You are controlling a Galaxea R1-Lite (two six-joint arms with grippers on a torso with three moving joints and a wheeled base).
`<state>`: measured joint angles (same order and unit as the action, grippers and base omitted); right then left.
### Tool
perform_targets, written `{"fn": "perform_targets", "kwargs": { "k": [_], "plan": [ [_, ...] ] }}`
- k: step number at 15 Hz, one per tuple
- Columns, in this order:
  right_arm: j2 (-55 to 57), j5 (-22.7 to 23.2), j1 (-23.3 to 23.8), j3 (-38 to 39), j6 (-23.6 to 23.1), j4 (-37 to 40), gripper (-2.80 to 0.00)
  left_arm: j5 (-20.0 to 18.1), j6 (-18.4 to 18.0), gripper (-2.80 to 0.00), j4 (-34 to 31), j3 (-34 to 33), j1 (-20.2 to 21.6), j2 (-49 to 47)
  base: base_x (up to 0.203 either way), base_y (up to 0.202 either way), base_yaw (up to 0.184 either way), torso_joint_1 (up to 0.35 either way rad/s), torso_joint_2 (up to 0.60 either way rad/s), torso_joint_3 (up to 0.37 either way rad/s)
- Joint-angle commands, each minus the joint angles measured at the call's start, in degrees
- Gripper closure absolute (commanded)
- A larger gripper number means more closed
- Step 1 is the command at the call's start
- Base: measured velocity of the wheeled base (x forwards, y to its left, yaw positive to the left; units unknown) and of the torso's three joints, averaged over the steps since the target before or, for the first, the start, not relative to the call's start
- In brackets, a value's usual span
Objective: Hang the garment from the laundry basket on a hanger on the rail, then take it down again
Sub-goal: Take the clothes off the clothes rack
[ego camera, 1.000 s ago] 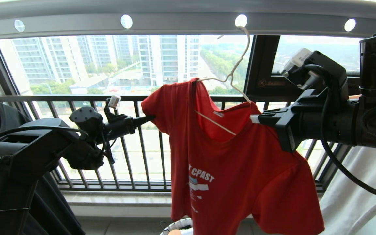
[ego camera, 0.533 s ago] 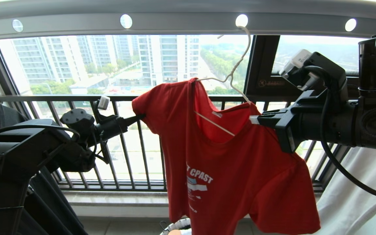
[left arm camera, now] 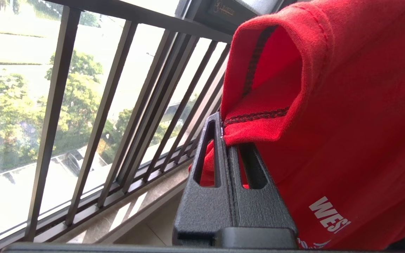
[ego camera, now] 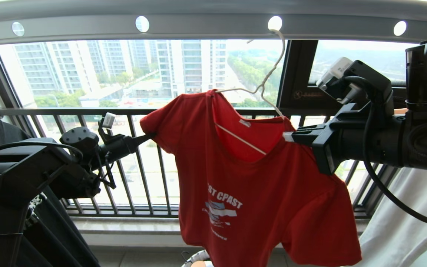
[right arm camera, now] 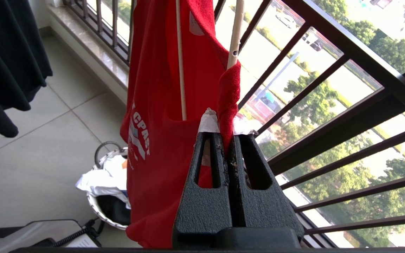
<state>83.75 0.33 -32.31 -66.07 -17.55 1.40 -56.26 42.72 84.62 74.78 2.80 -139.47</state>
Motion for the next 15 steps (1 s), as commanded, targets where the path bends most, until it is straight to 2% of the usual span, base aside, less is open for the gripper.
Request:
{"fn": "perform_targets", "kwargs": {
  "k": [1,5,6,9,15],
  "plan": [
    [0.04,0.02,-0.04,-0.02,-0.11,0.00,0.00,-0.34,0.26,0.00,-0.16,0.02,0.01,0.17,0.000,0.000,0.000,0.000,0.00,0.000],
    [0.01,0.02,-0.04,-0.02,-0.11,0.00,0.00,-0.34,0.00,0.00,0.19,0.02,0.01,0.17,0.000,0.000,0.000,0.000,0.00,0.000],
    [0.01,0.02,-0.04,-0.02,-0.11,0.00,0.00,-0.34,0.00,-2.80,0.19,0.02,0.01,0.17,0.000,0.000,0.000,0.000,0.00,0.000],
    [0.19,0.02,-0.04,0.07,-0.11,0.00,0.00,-0.34,0.00,-2.80,-0.18,-0.92,0.01,0.91,0.000,0.000,0.000,0.000,0.00,0.000],
    [0.89,0.20,-0.04,0.16,-0.02,-0.22,0.00,-0.43,0.00,-2.80,0.10,-10.78,-0.02,6.11,0.000,0.000,0.000,0.000,0.00,0.000]
  ]
}}
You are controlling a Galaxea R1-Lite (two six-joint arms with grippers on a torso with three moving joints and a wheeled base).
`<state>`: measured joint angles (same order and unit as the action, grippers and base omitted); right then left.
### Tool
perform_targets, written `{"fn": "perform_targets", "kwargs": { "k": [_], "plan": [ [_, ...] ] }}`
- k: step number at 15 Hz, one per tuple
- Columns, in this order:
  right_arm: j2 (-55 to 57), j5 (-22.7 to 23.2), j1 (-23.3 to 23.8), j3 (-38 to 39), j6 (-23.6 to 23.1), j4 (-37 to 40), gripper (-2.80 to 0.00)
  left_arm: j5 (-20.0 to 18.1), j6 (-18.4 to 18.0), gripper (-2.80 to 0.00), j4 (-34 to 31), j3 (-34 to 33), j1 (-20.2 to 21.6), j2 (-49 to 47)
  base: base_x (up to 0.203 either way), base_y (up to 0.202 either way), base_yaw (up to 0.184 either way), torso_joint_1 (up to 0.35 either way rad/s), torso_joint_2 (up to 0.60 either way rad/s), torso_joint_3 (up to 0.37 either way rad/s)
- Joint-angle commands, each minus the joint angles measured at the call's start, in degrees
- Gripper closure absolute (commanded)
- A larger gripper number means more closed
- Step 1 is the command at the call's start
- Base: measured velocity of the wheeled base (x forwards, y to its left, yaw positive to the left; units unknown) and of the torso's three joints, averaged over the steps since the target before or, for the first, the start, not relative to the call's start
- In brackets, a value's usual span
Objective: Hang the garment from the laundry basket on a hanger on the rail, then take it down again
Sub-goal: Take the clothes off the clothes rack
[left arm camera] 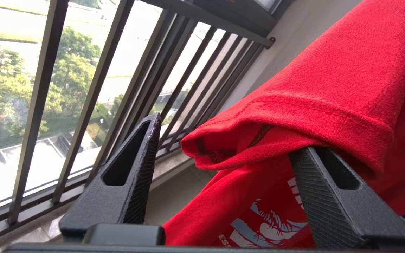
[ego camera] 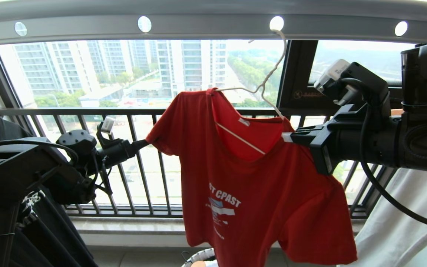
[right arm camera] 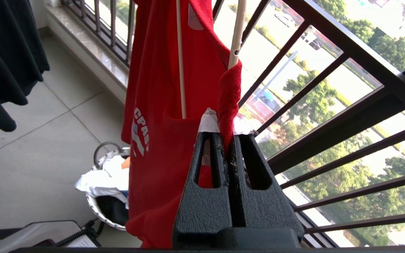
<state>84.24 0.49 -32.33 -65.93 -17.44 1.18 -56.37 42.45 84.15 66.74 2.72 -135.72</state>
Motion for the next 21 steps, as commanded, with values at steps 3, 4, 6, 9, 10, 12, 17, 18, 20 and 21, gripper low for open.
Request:
{"fn": "perform_targets", "kwargs": {
  "k": [3,4,6,9,10,12,17,18,20,21],
  "plan": [
    [0.28,0.13,-0.01,0.10,-0.01,-0.04,0.00,-0.32,-0.18,-2.80,0.77,-10.73,1.17,5.57,0.000,0.000,0.000,0.000,0.00,0.000],
    [0.05,0.13,-0.01,0.10,0.04,0.05,0.00,-0.36,-1.73,-2.80,0.61,-13.22,1.91,6.15,0.000,0.000,0.000,0.000,0.00,0.000],
    [-0.21,0.13,-0.01,0.10,0.13,0.05,0.00,-0.40,-6.41,-2.80,-0.44,-17.42,3.13,6.97,0.000,0.000,0.000,0.000,0.00,0.000],
    [-0.21,0.13,-0.01,0.45,0.22,0.05,0.00,-0.41,-9.19,-2.80,-1.01,-22.60,4.23,10.29,0.000,0.000,0.000,0.000,0.00,0.000],
    [-0.13,0.04,-0.01,0.54,0.22,0.05,0.00,-0.41,-10.04,-2.80,-0.94,-24.65,3.91,12.33,0.000,0.000,0.000,0.000,0.00,0.000],
    [-0.12,0.04,-0.01,0.54,0.29,0.05,0.00,-0.35,-11.61,0.00,-0.71,-29.31,2.17,16.98,0.000,0.000,0.000,0.000,0.00,0.000],
    [-0.21,-0.03,-0.01,1.59,0.47,0.04,0.00,0.05,-13.79,0.00,-1.15,-37.22,-1.47,28.50,0.000,0.000,0.000,0.000,0.00,0.000],
    [-0.39,-0.05,0.05,1.79,0.48,0.05,0.00,0.73,-13.84,0.00,-2.30,-37.52,-1.85,31.23,0.000,0.000,0.000,0.000,0.00,0.000],
    [-0.39,-0.05,0.07,2.39,0.57,0.05,0.00,4.33,-13.90,0.00,-7.45,-37.79,-3.21,37.35,0.000,0.000,0.000,0.000,0.00,0.000],
    [-0.39,-0.05,0.06,2.56,0.51,0.05,0.00,5.69,-14.05,0.00,-11.63,-37.37,-3.77,40.71,0.000,0.000,0.000,0.000,0.00,0.000]
  ]
}}
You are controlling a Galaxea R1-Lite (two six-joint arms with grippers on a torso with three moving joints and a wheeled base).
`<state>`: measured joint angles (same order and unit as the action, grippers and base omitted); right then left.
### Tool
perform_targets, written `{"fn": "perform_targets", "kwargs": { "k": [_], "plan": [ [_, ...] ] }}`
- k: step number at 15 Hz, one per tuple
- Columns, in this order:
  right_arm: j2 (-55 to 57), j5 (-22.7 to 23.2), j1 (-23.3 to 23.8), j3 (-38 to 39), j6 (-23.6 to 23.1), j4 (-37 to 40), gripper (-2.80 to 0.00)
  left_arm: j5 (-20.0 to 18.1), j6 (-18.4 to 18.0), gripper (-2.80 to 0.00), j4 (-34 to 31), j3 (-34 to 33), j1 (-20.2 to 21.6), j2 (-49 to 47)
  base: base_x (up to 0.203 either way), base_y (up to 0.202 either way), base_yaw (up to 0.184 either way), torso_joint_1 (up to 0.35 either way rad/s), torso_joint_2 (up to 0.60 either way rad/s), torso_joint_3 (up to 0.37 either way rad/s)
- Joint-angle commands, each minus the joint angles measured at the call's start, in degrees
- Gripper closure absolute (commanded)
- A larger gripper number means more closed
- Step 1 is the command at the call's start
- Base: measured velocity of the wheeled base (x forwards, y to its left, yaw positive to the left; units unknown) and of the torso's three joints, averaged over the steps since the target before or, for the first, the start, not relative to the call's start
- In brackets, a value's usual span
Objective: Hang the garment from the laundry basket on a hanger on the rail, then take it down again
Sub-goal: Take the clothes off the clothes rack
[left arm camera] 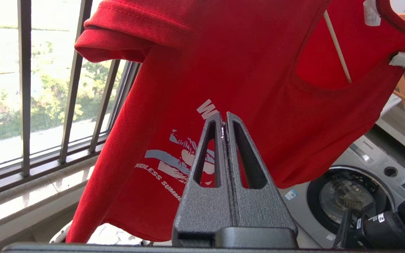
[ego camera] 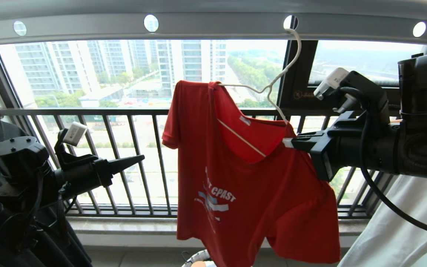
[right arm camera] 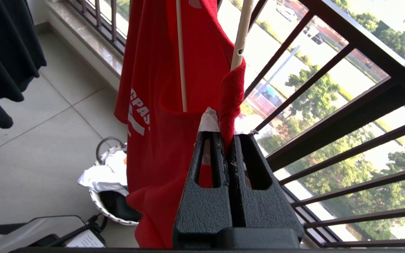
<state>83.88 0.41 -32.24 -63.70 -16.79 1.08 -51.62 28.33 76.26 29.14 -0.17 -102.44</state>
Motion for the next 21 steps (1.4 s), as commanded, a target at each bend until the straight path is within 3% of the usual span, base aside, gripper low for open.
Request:
{"fn": "perform_targets", "kwargs": {
  "k": [1,4,7,8,9,11,14,21],
  "plan": [
    [-0.03,-0.15,-0.01,0.42,-0.17,0.15,0.00,1.60,-0.38,0.00,-8.59,0.94,-1.39,10.92,0.000,0.000,0.000,0.000,0.00,0.000],
    [-0.03,-0.24,0.08,0.51,-0.08,0.24,0.00,2.34,-3.48,0.00,-31.18,5.13,-4.17,22.47,0.000,0.000,0.000,0.000,0.00,0.000],
    [-0.03,-0.41,0.25,0.68,-0.08,0.32,0.00,3.35,-9.38,0.00,-62.19,15.41,-6.71,31.83,0.000,0.000,0.000,0.000,0.00,0.000],
    [-0.03,-0.50,0.25,0.69,-0.08,0.33,0.00,5.92,-13.51,0.00,-69.94,18.46,-8.03,33.26,0.000,0.000,0.000,0.000,0.00,0.000],
    [-0.12,-0.50,0.29,0.88,-0.08,0.36,0.00,12.36,-17.41,0.00,-73.67,19.66,-10.48,33.62,0.000,0.000,0.000,0.000,0.00,0.000],
    [-0.21,-0.50,0.34,1.35,-0.08,0.31,0.00,23.11,-20.76,0.00,-74.49,19.68,-16.08,33.23,0.000,0.000,0.000,0.000,0.00,0.000],
    [-0.92,-0.50,0.34,1.48,-0.08,0.24,0.00,31.92,-24.97,0.00,-74.51,19.22,-19.68,33.10,0.000,0.000,0.000,0.000,0.00,0.000],
    [-6.30,-1.63,0.34,2.51,-0.18,1.38,0.00,33.43,-25.34,0.00,-74.22,18.93,-20.75,33.09,0.000,0.000,0.000,0.000,0.00,0.000]
  ]
}}
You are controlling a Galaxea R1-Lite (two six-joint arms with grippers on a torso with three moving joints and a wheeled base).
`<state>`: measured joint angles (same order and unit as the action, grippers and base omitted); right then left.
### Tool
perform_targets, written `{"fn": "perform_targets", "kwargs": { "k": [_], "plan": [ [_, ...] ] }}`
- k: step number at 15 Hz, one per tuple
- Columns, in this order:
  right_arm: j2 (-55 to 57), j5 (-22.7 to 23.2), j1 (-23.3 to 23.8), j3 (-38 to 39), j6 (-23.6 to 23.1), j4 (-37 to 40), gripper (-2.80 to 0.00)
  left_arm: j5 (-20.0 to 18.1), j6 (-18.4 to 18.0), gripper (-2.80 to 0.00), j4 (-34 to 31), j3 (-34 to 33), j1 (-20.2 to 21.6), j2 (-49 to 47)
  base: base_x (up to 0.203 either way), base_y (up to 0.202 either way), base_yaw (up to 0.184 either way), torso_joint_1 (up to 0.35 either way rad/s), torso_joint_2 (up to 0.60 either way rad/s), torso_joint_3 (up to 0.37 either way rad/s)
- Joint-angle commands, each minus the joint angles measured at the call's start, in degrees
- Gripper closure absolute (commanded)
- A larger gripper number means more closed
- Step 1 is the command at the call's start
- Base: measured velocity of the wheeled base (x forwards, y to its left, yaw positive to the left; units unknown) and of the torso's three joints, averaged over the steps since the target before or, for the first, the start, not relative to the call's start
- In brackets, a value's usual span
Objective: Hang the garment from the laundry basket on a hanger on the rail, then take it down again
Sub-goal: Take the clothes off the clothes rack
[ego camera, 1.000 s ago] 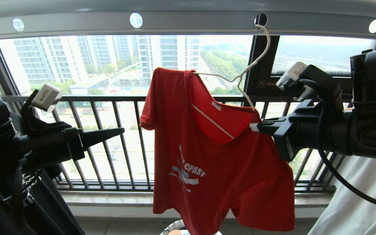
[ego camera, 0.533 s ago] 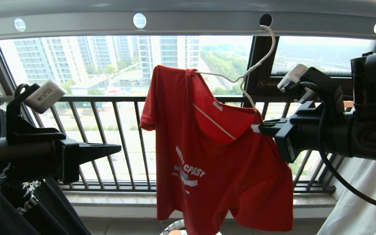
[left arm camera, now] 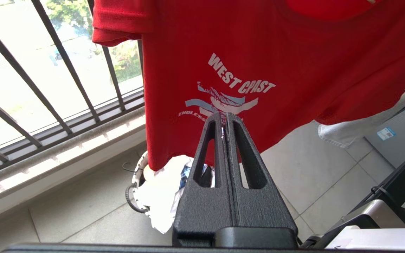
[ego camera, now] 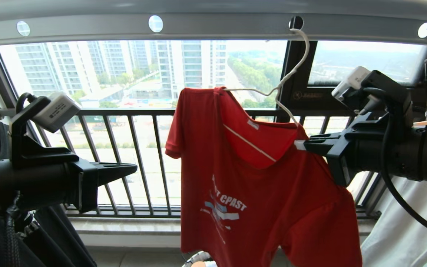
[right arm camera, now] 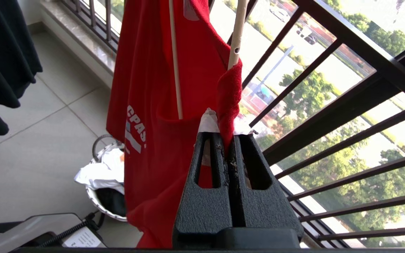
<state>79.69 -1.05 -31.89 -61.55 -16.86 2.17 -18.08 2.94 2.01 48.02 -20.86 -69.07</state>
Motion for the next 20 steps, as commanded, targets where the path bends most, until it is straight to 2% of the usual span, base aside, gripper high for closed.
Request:
{"fn": "perform_targets", "kwargs": {
  "k": [1,4,5,11,15,20],
  "plan": [
    [-3.47,-0.21,-0.01,0.44,-0.11,2.26,0.00,-0.11,0.05,0.00,0.10,0.06,-0.10,-0.49,0.000,0.000,0.000,0.000,0.00,0.000],
    [-6.32,-0.32,-0.01,0.61,-0.10,4.57,0.00,-0.02,0.14,0.00,0.10,-0.03,-0.74,-0.71,0.000,0.000,0.000,0.000,0.00,0.000],
    [-6.98,-0.41,-0.01,0.78,-0.10,4.64,-2.80,-0.02,0.20,0.00,0.10,-0.11,-1.45,-0.80,0.000,0.000,0.000,0.000,0.00,0.000],
    [-11.37,-1.56,0.25,5.79,0.01,6.56,-2.80,-0.02,0.31,0.00,0.10,-0.38,-1.64,-0.56,0.000,0.000,0.000,0.000,0.00,0.000],
    [-14.66,-1.19,4.35,11.57,0.05,6.53,-2.80,-0.03,0.31,0.00,0.10,-0.38,-2.33,0.07,0.000,0.000,0.000,0.000,0.00,0.000],
    [-18.29,0.52,6.31,17.00,0.07,6.49,-2.80,-0.10,0.31,0.00,0.10,-0.47,-2.43,0.43,0.000,0.000,0.000,0.000,0.00,0.000]
  ]
}}
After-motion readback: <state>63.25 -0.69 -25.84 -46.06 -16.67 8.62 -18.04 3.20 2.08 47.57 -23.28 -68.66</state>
